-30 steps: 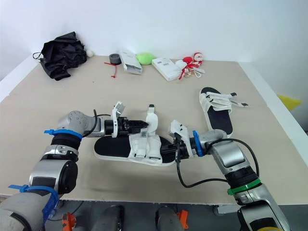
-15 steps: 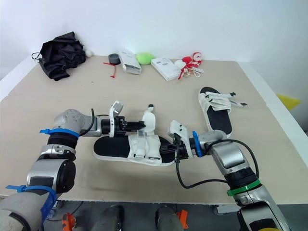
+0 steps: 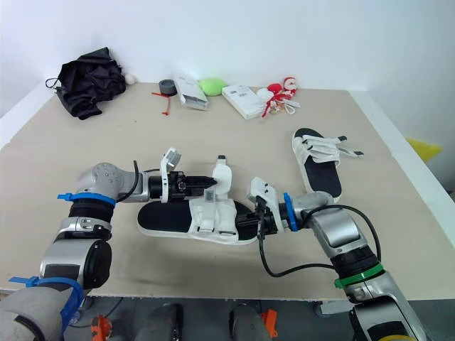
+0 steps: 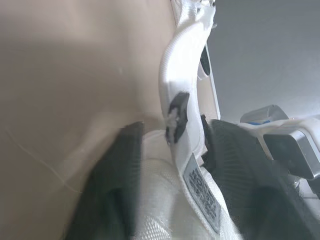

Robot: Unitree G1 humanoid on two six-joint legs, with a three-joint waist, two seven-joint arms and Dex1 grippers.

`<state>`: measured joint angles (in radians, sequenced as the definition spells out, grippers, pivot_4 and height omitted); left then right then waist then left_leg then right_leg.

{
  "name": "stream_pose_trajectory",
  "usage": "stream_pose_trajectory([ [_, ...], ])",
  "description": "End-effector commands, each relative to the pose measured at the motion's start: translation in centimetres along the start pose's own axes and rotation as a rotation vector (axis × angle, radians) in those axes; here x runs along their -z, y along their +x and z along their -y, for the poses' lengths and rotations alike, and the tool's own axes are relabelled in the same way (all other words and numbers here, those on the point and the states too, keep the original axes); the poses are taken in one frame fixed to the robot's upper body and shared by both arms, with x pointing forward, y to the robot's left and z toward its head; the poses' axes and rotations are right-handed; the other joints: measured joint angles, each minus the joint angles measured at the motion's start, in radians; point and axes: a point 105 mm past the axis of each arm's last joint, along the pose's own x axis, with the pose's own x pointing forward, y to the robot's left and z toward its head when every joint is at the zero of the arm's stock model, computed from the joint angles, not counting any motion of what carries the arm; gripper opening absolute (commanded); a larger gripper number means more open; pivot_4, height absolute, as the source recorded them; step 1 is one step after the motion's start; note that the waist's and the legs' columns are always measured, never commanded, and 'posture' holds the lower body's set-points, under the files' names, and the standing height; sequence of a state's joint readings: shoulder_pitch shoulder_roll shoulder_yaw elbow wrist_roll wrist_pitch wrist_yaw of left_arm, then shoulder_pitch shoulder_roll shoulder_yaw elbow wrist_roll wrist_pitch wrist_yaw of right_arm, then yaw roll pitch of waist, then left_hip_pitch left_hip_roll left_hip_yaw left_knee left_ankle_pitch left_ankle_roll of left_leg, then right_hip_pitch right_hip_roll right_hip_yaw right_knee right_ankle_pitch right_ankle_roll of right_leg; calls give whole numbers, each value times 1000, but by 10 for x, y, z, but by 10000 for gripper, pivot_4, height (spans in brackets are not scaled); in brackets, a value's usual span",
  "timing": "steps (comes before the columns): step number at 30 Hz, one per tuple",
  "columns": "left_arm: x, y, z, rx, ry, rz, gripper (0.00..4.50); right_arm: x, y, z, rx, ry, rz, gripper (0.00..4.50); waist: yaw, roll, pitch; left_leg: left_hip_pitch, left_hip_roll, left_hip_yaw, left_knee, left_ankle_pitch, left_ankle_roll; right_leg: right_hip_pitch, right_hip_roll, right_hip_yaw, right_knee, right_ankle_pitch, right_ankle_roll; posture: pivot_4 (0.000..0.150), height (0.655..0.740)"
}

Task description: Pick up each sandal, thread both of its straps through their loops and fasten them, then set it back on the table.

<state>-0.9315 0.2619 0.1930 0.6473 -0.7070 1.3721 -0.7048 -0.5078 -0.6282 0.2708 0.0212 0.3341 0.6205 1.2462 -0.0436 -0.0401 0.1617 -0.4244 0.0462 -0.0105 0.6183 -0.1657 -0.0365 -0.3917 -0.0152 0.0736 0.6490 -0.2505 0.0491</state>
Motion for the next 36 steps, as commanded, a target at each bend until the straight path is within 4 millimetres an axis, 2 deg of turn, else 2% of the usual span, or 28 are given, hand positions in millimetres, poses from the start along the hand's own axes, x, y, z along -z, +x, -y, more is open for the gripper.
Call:
stream_pose_trajectory([
  [1, -8, -8, 11, 32, 23, 14, 27039, 31, 0, 7, 45, 96, -89, 0, 0, 0, 0, 0, 0, 0, 0, 0, 0, 0, 0, 0, 0, 0, 0, 1500, 7380],
  [11, -6, -12, 12, 45, -12, 10, 27039, 32, 2, 4, 42, 99, -81, 0, 0, 0, 0, 0, 0, 0, 0, 0, 0, 0, 0, 0, 0, 0, 0, 1500, 7380],
  [13, -5, -9, 11, 45, -15, 9, 16920, 32, 2, 4, 43, 101, -82, 0, 0, 0, 0, 0, 0, 0, 0, 0, 0, 0, 0, 0, 0, 0, 0, 1500, 7380],
  [14, -4, -7, 11, 49, -15, 5, 16129, 32, 2, 4, 43, 101, -82, 0, 0, 0, 0, 0, 0, 0, 0, 0, 0, 0, 0, 0, 0, 0, 0, 1500, 7380],
  [17, -1, -3, 12, 58, -14, -2, 1249, 33, 1, 3, 43, 104, -83, 0, 0, 0, 0, 0, 0, 0, 0, 0, 0, 0, 0, 0, 0, 0, 0, 1500, 7380],
  [18, 0, -2, 13, 62, -13, -3, 275, 34, 1, 2, 43, 104, -83, 0, 0, 0, 0, 0, 0, 0, 0, 0, 0, 0, 0, 0, 0, 0, 0, 1500, 7380],
  [25, -4, -10, 14, 80, -13, 17, 275, 35, 1, 2, 42, 105, -87, 0, 0, 0, 0, 0, 0, 0, 0, 0, 0, 0, 0, 0, 0, 0, 1, 1500, 7380],
  [29, -16, -17, 33, 193, 24, 91, 275, 33, 1, 2, 40, 103, -88, 0, 0, 0, 0, 0, 0, 0, 0, 0, 0, 0, 0, 0, 0, 0, 0, 1500, 7380],
  [32, -24, -26, 63, 369, 76, 157, 275, 34, 1, 2, 37, 103, -91, 0, 0, 0, 0, 0, 0, 0, 0, 0, 0, 0, 0, 0, 0, 0, 0, 1500, 7380],
  [34, -22, -30, 76, 441, 68, 150, 275, 34, 1, 2, 36, 103, -94, 0, 0, 0, 0, 0, 0, 0, 0, 0, 0, 0, 0, 0, 0, 0, 0, 1500, 7380],
  [36, -19, -31, 80, 469, 56, 143, 275, 34, 1, 2, 34, 103, -95, 0, 0, 0, 0, 0, 0, 0, 0, 0, 0, 0, 0, 0, 0, 0, 0, 1500, 7380],
])
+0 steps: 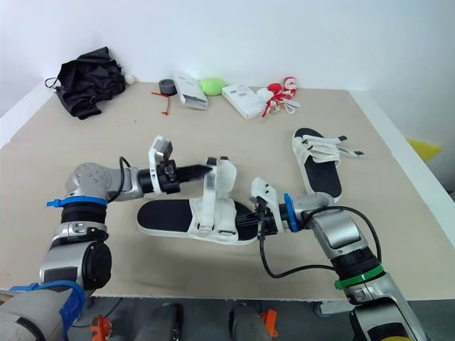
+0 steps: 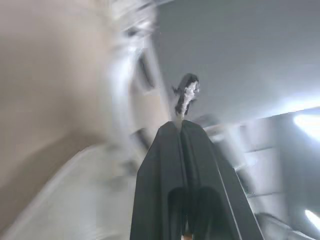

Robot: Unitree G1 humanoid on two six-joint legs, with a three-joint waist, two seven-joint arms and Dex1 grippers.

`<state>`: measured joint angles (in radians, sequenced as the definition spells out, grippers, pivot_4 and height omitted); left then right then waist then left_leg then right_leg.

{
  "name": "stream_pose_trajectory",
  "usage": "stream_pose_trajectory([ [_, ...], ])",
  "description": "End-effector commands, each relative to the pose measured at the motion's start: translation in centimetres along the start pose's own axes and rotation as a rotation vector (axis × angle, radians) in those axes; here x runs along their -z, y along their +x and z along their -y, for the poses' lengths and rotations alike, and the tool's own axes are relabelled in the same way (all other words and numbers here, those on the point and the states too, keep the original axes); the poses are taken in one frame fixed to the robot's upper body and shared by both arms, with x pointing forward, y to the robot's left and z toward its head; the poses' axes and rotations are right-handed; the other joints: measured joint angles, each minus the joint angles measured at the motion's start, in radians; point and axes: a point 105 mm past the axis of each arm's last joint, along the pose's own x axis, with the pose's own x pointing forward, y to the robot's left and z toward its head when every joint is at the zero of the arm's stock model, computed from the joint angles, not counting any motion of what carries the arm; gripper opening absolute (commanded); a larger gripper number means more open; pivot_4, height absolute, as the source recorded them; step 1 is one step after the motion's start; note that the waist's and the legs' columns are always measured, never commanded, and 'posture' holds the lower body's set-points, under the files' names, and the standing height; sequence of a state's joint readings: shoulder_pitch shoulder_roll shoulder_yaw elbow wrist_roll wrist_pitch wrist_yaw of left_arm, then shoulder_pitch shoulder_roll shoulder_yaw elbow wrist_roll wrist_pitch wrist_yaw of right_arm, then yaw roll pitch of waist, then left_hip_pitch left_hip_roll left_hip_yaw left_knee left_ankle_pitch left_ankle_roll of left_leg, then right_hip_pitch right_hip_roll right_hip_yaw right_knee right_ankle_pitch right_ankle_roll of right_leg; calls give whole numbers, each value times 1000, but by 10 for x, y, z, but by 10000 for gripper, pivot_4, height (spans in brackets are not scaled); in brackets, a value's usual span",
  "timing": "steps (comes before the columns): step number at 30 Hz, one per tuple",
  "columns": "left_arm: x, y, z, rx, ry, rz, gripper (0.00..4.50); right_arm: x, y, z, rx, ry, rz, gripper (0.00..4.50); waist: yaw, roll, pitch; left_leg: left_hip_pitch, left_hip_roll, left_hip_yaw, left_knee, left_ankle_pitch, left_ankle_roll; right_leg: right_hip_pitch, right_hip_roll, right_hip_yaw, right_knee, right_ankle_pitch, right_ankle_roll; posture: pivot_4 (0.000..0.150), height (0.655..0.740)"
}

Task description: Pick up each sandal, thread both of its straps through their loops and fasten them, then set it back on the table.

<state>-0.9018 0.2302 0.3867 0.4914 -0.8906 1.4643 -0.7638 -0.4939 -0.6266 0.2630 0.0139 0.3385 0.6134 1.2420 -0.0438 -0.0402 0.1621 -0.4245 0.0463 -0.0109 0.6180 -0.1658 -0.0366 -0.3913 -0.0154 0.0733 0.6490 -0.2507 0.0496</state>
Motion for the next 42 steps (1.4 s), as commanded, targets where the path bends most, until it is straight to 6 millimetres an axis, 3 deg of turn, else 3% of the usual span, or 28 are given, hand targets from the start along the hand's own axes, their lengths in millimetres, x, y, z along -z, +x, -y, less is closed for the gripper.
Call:
stream_pose_trajectory([
  [1, -5, 0, 28, 127, 31, 15, 275, 33, 1, 3, 31, 102, -106, 0, 0, 0, 0, 0, 0, 0, 0, 0, 0, 0, 0, 0, 0, 0, 0, 1500, 7380],
  [4, -1, -3, 35, 161, 23, 2, 275, 33, 1, 3, 30, 101, -107, 0, 0, 0, 0, 0, 0, 0, 0, 0, 0, 0, 0, 0, 0, 0, 0, 1500, 7380],
  [7, 4, -7, 27, 113, 15, -11, 275, 33, 1, 3, 30, 101, -107, 0, 0, 0, 0, 0, 0, 0, 0, 0, 0, 0, 0, 0, 0, 0, 0, 1500, 7380],
  [14, 2, -17, -16, -93, -25, 83, 275, 32, 2, 3, 25, 100, -106, 0, 0, 0, 0, 0, 0, 0, 0, 0, 0, 0, 0, 0, 0, 0, 0, 1500, 7380],
  [21, 15, -21, -58, -290, -66, 67, 275, 33, 2, 3, 23, 101, -107, 0, 0, 0, 0, 0, 0, 0, 0, 0, 0, 0, 0, 0, 0, 0, 0, 1500, 7380],
  [27, 20, -19, -77, -354, -90, 61, 275, 33, 2, 2, 24, 103, -108, 0, 0, 0, 0, 0, 0, 0, 0, 0, 0, 0, 0, 0, 0, 0, 0, 1500, 7380],
  [35, 30, -31, -103, -511, -85, 46, 275, 34, 0, 2, 29, 108, -110, 0, 0, 3, -4, 2, 0, 0, 1, 0, 0, 2, 0, 0, 0, -1, -3, 1500, 7380],
  [36, 29, -33, -105, -528, -81, 51, 5679, 34, 0, 2, 29, 108, -110, 0, 0, 3, -5, 2, -1, 0, 1, 0, 0, 2, 0, 0, 0, -1, -3, 1500, 7380],
  [39, 31, -37, -110, -581, -63, 34, 15772, 34, 1, 3, 29, 107, -111, 0, 1, 8, -8, 2, -1, 0, 1, 0, 0, 2, -1, 0, 0, -1, -3, 1500, 7380],
  [42, 35, -42, -118, -659, -40, -4, 20943, 34, 0, 4, 30, 106, -111, 0, 1, 11, -11, 4, -1, 0, 1, 0, 0, 3, -1, 0, 0, -2, -5, 1500, 7380],
])
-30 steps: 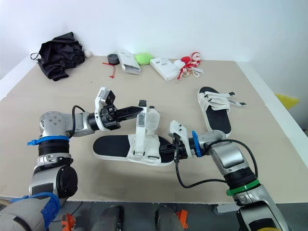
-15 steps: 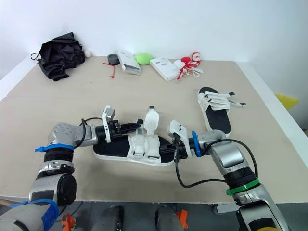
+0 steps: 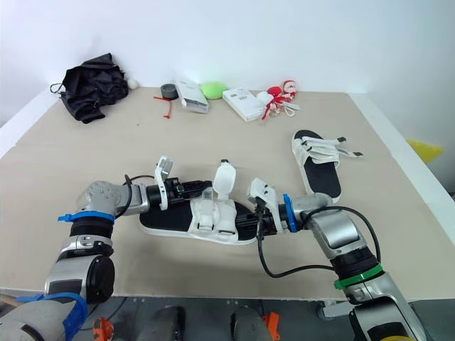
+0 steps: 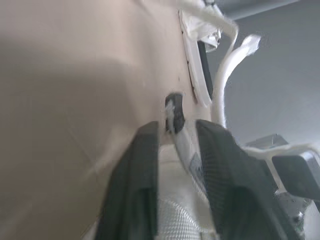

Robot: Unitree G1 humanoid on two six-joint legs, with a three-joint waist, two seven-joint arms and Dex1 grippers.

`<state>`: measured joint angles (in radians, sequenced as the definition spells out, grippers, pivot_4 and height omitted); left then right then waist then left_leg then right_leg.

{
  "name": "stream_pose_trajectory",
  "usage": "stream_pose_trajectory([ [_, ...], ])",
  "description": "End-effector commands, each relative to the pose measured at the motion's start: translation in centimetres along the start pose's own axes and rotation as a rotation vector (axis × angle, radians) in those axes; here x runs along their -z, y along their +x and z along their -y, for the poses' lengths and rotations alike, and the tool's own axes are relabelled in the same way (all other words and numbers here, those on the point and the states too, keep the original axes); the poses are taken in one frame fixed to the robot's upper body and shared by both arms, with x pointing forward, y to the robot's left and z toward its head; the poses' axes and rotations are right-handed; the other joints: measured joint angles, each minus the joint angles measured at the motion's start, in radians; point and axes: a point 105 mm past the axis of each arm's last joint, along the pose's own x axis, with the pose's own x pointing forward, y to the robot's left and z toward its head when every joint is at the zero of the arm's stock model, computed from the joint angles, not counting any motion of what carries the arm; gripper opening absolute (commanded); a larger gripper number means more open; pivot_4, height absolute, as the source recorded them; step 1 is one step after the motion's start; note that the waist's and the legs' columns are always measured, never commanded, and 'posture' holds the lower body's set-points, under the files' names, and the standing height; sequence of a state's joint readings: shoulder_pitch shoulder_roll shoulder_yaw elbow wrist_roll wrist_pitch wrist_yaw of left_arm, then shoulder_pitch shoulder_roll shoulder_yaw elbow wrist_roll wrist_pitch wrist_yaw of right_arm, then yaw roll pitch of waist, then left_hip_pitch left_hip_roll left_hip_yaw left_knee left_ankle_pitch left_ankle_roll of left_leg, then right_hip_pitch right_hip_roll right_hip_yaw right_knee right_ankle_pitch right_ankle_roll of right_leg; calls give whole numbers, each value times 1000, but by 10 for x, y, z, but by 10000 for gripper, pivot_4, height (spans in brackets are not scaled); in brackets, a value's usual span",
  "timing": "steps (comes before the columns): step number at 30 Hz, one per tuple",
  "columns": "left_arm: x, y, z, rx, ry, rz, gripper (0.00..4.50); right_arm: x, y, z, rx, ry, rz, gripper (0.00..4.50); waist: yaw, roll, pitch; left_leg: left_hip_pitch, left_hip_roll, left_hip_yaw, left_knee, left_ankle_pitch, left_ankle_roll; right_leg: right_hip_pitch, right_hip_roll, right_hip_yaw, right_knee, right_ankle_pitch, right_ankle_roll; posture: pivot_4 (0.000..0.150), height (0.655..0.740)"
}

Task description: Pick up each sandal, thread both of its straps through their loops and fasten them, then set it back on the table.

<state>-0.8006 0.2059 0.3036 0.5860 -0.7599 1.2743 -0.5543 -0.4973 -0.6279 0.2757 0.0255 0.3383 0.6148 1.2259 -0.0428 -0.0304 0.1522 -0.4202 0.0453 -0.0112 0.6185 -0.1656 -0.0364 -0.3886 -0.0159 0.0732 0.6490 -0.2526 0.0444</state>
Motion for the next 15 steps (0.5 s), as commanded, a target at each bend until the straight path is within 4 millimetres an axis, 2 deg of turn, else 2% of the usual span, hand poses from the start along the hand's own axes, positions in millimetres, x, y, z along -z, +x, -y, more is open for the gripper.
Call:
stream_pose_trajectory([
  [1, 11, -12, -47, -279, 41, -55, 25293, 31, -1, 2, 19, 95, -102, 0, 0, 1, -1, 2, 0, 0, 0, 0, 0, 0, 0, 0, 0, 0, -1, 1500, 7380],
  [2, 11, -12, -48, -296, 56, -60, 26253, 31, -1, 2, 18, 94, -103, 0, 0, 1, -1, 2, 0, 0, 0, 0, 0, 0, 0, 0, 0, 0, -1, 1500, 7380],
  [4, 9, -13, -51, -324, 84, -60, 32458, 31, -2, 3, 17, 93, -105, 0, 0, 2, -2, 12, -2, 0, 0, -2, -3, 7, -2, 0, -1, -2, -3, 1500, 7380],
  [8, -23, -8, -36, -303, 112, 75, 32458, 29, -1, 4, 15, 89, -104, 0, -2, 5, -8, 17, -11, -8, -1, -3, -4, 12, -7, -1, -2, -3, -3, 1500, 7380],
  [11, -43, -12, -37, -372, 166, 151, 32458, 29, -1, 4, 14, 88, -104, 0, -6, 7, -8, 21, -20, -18, 0, -3, -5, 13, -11, -2, -2, -3, -3, 1500, 7380],
  [12, -52, -15, -41, -418, 182, 190, 32458, 29, -1, 4, 13, 88, -104, 0, -7, 5, -7, 22, -21, -25, 0, -4, -5, 11, -11, -5, -3, -3, -3, 1500, 7380],
  [14, -69, -19, -40, -460, 194, 262, 32458, 29, -1, 4, 11, 87, -105, 0, -6, 4, -5, 22, -28, -42, 0, -4, -6, 7, -27, -30, -7, -3, -3, 1500, 7380],
  [15, -74, -19, -38, -465, 199, 282, 32458, 29, -1, 4, 11, 87, -105, 0, -6, 4, -2, 22, -28, -43, 0, -4, -6, 7, -27, -31, -7, -3, -3, 1500, 7380],
])
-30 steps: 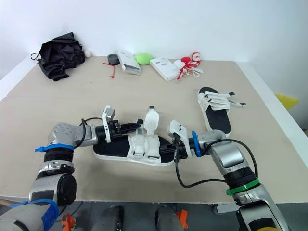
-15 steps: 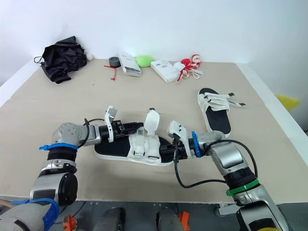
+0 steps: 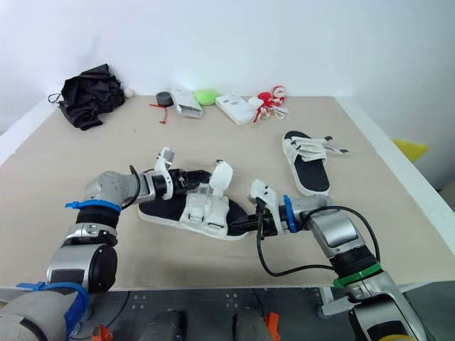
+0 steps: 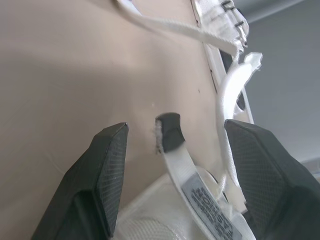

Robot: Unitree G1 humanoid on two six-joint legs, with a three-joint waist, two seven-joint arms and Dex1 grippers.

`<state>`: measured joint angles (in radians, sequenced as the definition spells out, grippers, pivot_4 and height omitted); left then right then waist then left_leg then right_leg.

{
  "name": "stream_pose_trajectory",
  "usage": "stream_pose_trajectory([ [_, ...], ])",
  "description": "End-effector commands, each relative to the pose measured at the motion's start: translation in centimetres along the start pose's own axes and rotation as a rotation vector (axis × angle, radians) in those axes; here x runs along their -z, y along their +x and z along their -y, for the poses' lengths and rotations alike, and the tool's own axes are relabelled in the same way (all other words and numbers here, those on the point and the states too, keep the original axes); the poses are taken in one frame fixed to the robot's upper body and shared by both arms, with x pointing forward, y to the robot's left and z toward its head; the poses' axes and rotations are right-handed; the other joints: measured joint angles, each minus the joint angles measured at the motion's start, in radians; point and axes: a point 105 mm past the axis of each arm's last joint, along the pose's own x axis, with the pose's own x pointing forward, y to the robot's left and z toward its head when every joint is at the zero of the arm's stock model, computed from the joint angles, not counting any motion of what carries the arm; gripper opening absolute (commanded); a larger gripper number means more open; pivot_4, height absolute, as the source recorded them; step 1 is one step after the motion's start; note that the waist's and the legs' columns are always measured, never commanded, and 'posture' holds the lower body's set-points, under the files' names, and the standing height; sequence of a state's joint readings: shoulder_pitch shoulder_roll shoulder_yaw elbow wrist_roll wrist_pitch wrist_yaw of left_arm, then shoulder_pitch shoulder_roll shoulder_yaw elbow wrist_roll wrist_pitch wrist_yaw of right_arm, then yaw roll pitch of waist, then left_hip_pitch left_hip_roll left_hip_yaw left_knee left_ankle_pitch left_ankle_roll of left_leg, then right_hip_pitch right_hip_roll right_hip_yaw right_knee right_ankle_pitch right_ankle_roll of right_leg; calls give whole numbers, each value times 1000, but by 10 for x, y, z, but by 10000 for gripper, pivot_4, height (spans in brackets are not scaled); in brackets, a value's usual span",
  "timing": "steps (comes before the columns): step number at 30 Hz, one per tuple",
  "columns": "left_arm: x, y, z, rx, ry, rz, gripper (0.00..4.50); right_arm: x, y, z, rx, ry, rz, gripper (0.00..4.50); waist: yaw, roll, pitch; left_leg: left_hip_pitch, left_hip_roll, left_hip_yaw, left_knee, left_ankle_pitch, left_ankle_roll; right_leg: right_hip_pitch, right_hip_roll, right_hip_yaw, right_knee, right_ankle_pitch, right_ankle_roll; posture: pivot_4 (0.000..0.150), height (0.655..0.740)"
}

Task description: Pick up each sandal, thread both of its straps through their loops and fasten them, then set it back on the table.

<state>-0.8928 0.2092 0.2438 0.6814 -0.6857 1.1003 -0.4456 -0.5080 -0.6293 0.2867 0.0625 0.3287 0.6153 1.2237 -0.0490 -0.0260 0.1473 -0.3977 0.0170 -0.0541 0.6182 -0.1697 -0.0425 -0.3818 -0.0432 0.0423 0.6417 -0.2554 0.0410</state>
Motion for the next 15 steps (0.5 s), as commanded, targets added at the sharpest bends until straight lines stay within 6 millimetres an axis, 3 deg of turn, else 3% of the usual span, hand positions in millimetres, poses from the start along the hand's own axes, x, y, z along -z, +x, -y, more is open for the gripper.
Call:
stream_pose_trajectory([
  [1, -50, -18, -30, -243, 52, 210, 32458, 23, 0, 0, -2, 63, -85, 0, -1, 0, 4, 0, -3, -4, 0, 0, 0, -1, -4, -6, -1, 0, 0, 1500, 7380],
  [5, -61, -11, 13, -14, -31, 234, 32458, 19, 0, 0, 1, 60, -70, 0, -1, -3, 11, -1, -4, -5, -1, 0, 0, -7, -23, -31, -2, 0, 1, 1500, 7380],
  [8, -67, -18, 61, 259, -48, 211, 32458, -6, -8, 4, 4, 54, 7, 0, 5, -18, 22, -5, -4, -3, 0, 0, 0, -10, -30, -41, -2, 20, 9, 1500, 7380],
  [10, -71, -30, 86, 413, -59, 197, 32458, -19, -14, 8, 9, 51, 39, 0, 4, -19, 26, -11, -4, -3, 0, 1, -1, -17, -30, -41, -2, 31, 7, 1500, 7380],
  [13, -69, -43, 102, 515, -34, 161, 32458, -21, -17, 10, 13, 59, 40, 0, 4, -13, 31, -25, -4, -4, -1, 3, -2, -30, -27, -41, -2, 41, 10, 1500, 7380],
  [15, -67, -56, 110, 578, -13, 131, 32458, -17, -16, 9, 10, 67, 31, 0, 4, -10, 33, -26, -3, -5, -2, -2, -5, -30, -26, -40, -2, 35, 11, 1500, 7380],
])
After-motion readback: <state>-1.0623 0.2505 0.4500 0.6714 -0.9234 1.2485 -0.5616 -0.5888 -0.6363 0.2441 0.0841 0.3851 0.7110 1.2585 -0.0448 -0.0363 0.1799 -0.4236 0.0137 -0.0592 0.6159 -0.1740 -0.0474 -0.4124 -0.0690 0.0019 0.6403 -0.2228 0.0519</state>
